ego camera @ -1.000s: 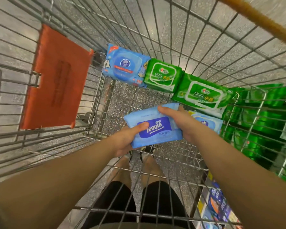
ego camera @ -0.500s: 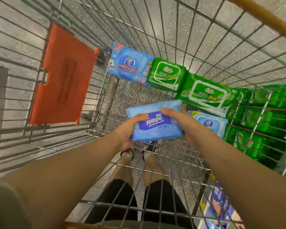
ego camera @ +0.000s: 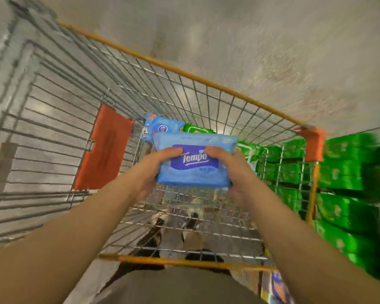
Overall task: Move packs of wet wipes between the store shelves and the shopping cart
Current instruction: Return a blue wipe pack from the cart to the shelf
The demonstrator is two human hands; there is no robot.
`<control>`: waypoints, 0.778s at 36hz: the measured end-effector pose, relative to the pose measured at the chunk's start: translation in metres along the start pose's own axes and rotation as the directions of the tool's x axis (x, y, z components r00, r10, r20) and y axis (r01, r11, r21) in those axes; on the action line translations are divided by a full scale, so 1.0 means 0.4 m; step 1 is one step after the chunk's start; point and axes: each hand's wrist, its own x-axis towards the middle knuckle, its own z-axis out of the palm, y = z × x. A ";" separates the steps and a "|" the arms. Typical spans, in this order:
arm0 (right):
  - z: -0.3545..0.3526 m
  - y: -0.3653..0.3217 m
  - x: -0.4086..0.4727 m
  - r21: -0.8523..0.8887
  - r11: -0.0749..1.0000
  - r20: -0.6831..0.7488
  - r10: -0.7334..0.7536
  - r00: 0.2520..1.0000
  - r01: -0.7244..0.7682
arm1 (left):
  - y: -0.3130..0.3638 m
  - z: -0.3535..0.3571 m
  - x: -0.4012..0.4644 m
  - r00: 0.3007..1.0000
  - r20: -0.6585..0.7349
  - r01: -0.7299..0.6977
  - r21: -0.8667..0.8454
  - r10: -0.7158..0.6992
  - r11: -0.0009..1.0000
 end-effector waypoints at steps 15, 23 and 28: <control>-0.051 -0.082 -0.556 0.324 0.857 -0.325 -0.296 0.898 0.400 | 0.098 0.290 -0.363 0.935 0.342 -0.209 0.319 0.094 0.924; -0.135 0.006 -0.861 0.399 0.760 -0.536 -0.261 0.803 0.513 | -0.004 0.463 -0.537 0.822 0.560 -0.239 0.499 -0.099 0.833; -0.182 0.105 -1.059 0.446 0.662 -0.630 -0.246 0.736 0.602 | -0.121 0.581 -0.665 0.714 0.663 -0.280 0.566 -0.226 0.776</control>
